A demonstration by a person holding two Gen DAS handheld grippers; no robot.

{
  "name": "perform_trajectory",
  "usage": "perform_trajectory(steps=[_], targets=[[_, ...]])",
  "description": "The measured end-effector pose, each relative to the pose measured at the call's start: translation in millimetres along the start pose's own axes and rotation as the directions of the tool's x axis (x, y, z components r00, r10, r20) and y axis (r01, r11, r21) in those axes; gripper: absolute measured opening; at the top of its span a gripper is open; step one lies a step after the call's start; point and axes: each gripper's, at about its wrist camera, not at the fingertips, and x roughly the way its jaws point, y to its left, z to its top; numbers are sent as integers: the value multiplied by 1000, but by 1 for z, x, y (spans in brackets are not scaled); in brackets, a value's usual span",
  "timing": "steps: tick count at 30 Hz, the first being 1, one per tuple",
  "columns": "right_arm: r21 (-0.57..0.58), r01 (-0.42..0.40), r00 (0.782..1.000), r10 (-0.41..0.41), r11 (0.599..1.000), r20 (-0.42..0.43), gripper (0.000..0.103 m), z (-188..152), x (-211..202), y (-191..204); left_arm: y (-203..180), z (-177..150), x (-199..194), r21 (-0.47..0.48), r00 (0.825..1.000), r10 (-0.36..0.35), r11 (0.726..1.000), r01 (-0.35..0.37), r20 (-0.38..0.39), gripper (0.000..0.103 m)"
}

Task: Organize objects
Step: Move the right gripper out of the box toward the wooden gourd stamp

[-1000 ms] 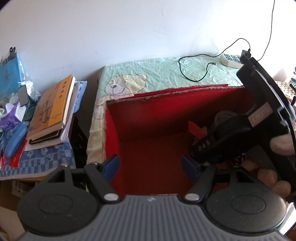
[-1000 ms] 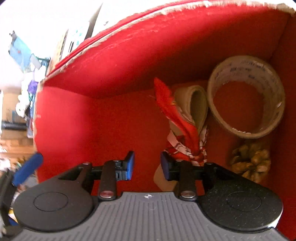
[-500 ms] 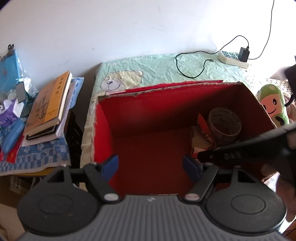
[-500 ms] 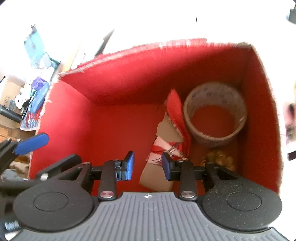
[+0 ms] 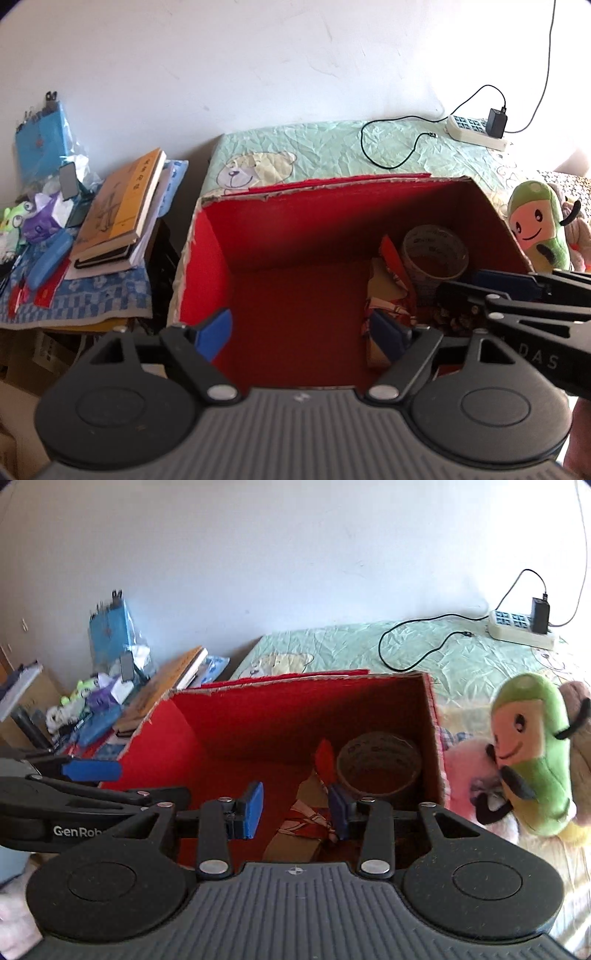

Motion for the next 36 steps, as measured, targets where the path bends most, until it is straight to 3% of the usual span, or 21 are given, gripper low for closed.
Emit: perform_trajectory(steps=[6, 13, 19, 30, 36], targets=[[-45, -21, 998, 23, 999, 54, 42, -4, -7, 4, -15, -8, -15, -15, 999, 36, 999, -36, 9, 83], [-71, -102, 994, 104, 992, 27, 42, -7, -20, 0, -25, -21, -28, -63, 996, 92, 994, -92, -9, 87], [-91, -189, 981, 191, 978, 15, 42, -13, -29, -1, -30, -35, -40, -104, 989, 146, 983, -148, -31, 89], [-80, -328, 945, 327, 941, -27, 42, -32, -45, -11, -41, -63, -46, -153, 980, 176, 970, -188, -91, 90], [-52, -357, 933, 354, 933, -63, 41, -48, -49, -16, -51, -76, -45, -155, 975, 187, 967, -205, -122, 90]])
